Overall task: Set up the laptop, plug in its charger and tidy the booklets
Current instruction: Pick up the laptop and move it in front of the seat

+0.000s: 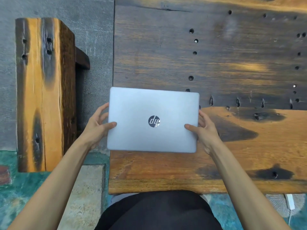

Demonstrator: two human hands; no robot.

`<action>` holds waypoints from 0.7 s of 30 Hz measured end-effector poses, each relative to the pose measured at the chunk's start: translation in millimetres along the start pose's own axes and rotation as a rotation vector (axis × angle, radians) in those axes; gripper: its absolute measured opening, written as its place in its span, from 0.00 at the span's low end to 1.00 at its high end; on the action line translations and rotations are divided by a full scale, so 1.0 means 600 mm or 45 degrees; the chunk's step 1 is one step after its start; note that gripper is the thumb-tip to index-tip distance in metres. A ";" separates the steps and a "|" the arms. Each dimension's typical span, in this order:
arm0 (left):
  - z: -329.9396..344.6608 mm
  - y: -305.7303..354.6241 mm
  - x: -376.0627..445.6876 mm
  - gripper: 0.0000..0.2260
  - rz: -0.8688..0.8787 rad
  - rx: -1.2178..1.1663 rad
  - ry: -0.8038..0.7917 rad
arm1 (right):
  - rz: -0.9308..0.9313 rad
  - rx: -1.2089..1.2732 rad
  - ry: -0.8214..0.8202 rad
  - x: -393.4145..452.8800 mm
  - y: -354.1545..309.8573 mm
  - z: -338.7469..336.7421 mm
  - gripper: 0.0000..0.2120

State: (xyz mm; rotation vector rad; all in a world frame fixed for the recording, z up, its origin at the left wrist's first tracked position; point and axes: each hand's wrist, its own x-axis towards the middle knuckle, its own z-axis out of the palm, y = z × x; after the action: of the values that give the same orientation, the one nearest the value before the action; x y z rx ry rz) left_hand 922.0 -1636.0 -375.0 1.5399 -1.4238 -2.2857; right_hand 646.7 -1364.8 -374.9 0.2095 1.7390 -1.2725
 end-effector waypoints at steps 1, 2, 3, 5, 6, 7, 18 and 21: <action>0.000 0.000 -0.006 0.33 0.012 0.015 -0.008 | -0.013 -0.005 0.013 -0.009 0.004 -0.001 0.42; 0.002 0.001 -0.013 0.33 0.026 0.033 -0.012 | -0.025 -0.007 0.028 -0.019 0.009 -0.002 0.41; 0.003 0.001 -0.019 0.33 0.043 0.053 -0.013 | -0.035 -0.003 0.043 -0.028 0.015 -0.005 0.41; 0.010 0.001 -0.031 0.33 0.079 0.096 -0.026 | -0.052 0.015 0.068 -0.049 0.028 -0.014 0.41; 0.016 0.001 -0.037 0.33 0.093 0.116 -0.039 | -0.061 0.024 0.081 -0.060 0.035 -0.020 0.41; 0.022 0.001 -0.042 0.33 0.106 0.132 -0.055 | -0.070 0.032 0.095 -0.070 0.042 -0.028 0.41; 0.140 -0.033 -0.088 0.33 0.149 0.319 -0.224 | -0.113 0.165 0.310 -0.183 0.143 -0.151 0.43; 0.186 -0.052 -0.100 0.33 0.112 0.370 -0.271 | -0.111 0.213 0.344 -0.211 0.174 -0.208 0.41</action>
State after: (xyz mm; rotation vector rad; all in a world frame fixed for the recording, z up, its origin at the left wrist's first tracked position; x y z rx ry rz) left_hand 882.0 -1515.7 -344.4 1.2909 -1.9107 -2.3313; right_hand 707.1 -1169.9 -345.2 0.4235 1.8851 -1.5110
